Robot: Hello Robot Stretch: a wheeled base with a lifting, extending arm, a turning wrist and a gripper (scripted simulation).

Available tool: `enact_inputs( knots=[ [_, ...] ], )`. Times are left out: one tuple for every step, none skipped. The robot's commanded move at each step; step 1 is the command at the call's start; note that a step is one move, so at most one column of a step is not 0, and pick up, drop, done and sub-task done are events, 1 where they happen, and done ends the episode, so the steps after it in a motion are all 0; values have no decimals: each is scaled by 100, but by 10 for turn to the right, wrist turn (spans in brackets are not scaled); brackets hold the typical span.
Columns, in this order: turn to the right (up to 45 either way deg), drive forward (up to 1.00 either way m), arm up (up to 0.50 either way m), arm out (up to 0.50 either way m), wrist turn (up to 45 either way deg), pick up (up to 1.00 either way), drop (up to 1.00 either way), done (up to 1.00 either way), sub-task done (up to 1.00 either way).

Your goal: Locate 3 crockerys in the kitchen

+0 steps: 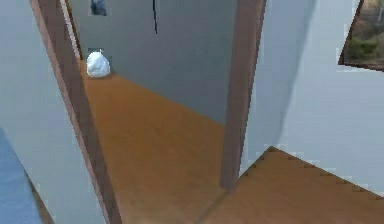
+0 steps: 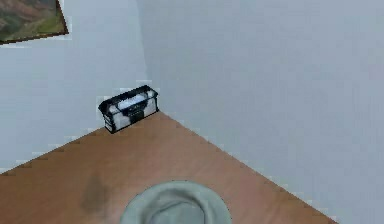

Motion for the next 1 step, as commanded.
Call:
enact_inputs(
  knots=[
    [-30,0,0,0,0,0,0,0,0]
  ],
)
